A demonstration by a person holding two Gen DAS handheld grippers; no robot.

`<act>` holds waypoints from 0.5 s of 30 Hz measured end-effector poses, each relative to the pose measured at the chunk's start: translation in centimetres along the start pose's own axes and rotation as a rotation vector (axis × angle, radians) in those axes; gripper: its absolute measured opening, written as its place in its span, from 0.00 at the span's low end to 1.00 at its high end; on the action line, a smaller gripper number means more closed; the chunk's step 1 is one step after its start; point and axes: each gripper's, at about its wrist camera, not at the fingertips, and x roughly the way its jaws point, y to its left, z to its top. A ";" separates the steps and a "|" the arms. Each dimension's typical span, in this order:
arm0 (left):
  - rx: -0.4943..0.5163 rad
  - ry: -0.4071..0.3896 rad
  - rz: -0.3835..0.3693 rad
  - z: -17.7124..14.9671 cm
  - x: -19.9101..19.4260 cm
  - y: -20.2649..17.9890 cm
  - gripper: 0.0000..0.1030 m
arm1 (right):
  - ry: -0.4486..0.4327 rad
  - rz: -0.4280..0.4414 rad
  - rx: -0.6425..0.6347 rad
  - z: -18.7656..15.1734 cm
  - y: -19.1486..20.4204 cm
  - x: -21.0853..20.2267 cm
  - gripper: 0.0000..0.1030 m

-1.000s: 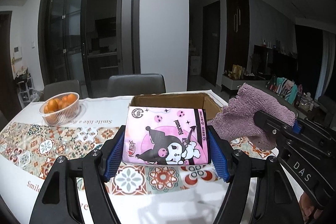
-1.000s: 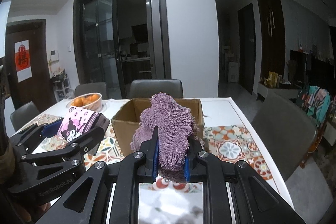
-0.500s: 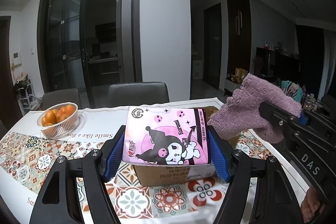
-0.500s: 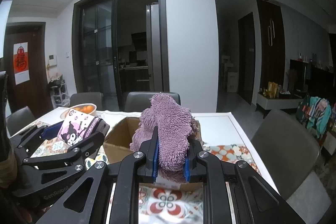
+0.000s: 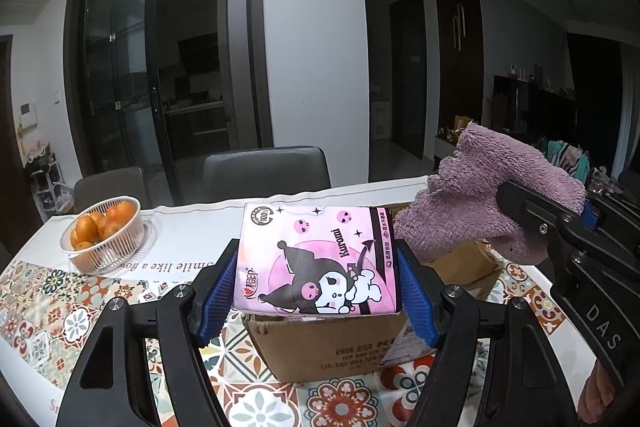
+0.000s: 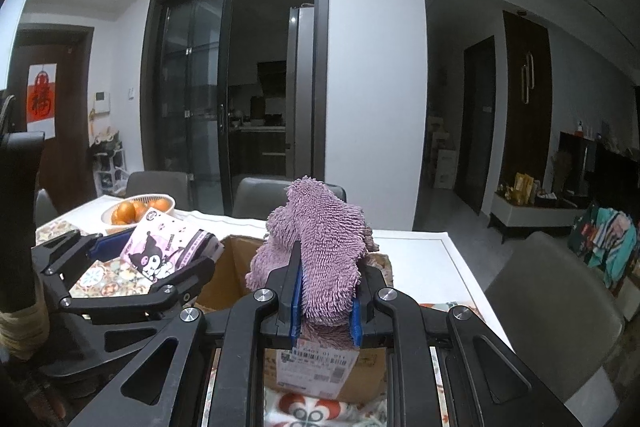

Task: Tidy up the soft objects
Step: 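Open both tools to drop the tissue pack and towel into the box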

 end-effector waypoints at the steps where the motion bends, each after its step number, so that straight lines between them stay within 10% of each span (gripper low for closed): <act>1: 0.003 0.006 0.001 0.1 0.4 0.0 0.70 | 0.006 0.003 -0.003 -0.1 0.0 0.5 0.19; 15: 0.008 0.087 -0.002 -0.3 5.6 -0.2 0.81 | 0.127 0.061 0.046 -1.1 -1.5 7.6 0.19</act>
